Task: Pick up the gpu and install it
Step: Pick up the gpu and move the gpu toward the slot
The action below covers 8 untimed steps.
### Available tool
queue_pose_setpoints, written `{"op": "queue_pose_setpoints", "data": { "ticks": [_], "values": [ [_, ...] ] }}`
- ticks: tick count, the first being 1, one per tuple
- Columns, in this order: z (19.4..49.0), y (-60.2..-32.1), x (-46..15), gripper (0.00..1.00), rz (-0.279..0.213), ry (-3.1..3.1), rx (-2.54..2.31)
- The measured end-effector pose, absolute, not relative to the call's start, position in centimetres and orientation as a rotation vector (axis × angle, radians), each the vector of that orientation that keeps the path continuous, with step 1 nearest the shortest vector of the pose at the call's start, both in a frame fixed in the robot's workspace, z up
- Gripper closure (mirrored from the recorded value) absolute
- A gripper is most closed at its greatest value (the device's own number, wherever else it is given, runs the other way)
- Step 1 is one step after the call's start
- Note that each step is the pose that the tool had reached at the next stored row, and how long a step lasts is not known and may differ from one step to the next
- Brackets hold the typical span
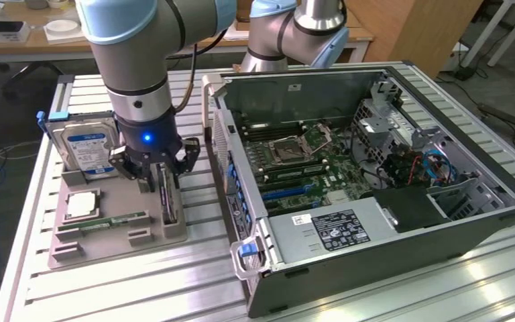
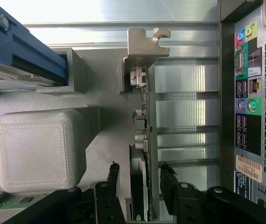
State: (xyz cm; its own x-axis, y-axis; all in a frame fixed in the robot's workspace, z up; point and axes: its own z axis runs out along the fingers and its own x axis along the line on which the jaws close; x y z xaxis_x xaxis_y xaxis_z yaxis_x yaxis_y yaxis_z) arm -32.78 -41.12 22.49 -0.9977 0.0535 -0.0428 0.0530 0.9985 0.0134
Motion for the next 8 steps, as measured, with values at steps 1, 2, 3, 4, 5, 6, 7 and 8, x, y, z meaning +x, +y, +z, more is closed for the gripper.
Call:
{"op": "queue_pose_setpoints", "data": {
  "ticks": [1, 2, 3, 4, 5, 6, 7, 8],
  "values": [
    [22.49, -41.13, -32.78, 0.52, 0.019, 3.097, 0.083],
    [22.49, -41.13, -32.78, 0.53, 0.019, 3.097, 0.083],
    [22.49, -41.12, -32.78, 0.53, 0.019, 3.097, 0.083],
    [22.49, -41.13, -32.78, 0.53, 0.019, 3.097, 0.083],
    [22.49, -41.13, -32.78, 0.6, 0.019, 3.097, 0.083],
    [22.49, -41.13, -32.78, 0.6, 0.019, 3.097, 0.083],
    [22.49, -41.13, -32.78, 0.6, 0.019, 3.097, 0.083],
    [22.49, -41.13, -32.78, 0.6, 0.019, 3.097, 0.082]
  ]
}}
